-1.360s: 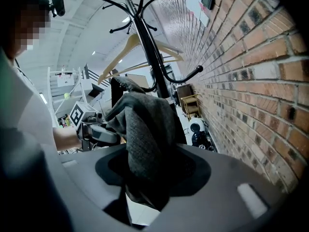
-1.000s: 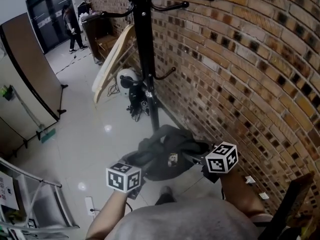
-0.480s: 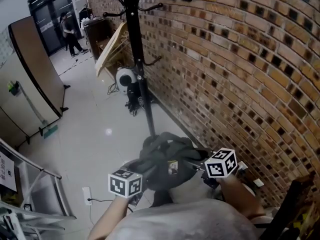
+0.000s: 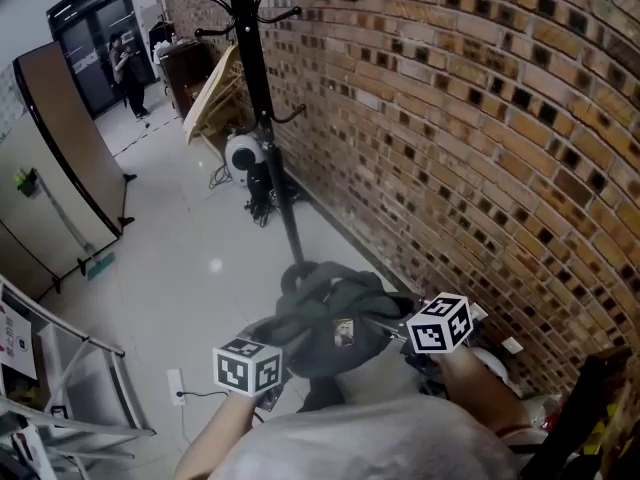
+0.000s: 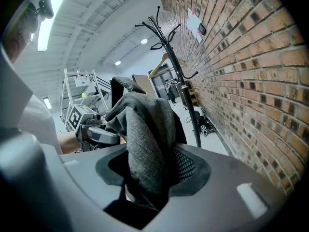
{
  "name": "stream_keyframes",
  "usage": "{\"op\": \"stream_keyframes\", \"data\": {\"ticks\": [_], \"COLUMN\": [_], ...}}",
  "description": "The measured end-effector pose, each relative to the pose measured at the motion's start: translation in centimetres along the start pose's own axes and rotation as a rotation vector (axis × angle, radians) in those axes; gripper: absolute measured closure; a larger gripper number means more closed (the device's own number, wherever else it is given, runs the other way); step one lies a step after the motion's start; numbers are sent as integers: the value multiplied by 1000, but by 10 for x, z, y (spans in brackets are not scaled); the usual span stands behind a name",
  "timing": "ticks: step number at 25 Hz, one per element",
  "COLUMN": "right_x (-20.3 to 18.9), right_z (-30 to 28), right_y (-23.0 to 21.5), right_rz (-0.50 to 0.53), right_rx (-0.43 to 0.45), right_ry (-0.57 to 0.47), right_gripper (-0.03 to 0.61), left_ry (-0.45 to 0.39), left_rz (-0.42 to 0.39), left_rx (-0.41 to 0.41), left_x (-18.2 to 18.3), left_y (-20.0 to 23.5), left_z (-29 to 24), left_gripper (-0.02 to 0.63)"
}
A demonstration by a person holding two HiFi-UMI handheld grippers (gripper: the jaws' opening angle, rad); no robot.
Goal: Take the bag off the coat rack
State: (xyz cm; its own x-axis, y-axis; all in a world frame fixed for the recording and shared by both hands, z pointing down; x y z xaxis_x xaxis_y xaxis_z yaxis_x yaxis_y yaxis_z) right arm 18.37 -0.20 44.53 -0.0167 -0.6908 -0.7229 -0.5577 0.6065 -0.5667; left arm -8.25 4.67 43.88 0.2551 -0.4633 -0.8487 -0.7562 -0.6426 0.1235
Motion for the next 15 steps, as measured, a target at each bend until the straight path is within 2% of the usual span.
{"op": "stream_keyframes", "data": {"ticks": [15], "right_x": [-19], "right_z": [11], "right_y": [8], "right_rz": [-17], "right_rx": [-18], "right_ry": [15], "right_gripper": [383], "left_ry": [2], "left_rz": [14], "left_rx": [-18], "left_x": [-15], "left_y": [-15], "left_z": [4], "left_gripper": [339]}}
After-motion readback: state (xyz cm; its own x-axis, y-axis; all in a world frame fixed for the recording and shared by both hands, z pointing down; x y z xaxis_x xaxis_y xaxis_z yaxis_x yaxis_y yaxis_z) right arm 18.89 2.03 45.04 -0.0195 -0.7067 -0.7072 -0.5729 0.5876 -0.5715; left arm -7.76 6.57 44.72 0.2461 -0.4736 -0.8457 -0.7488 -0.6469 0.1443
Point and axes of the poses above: the fingertips, and each gripper's own axes: z backward along the fingers, y to its left, x out of its top, the point moved 10 cm from there along z, backward along the fingers, and after that the axes turned 13 degrees about -z, right-handed, at the moved point
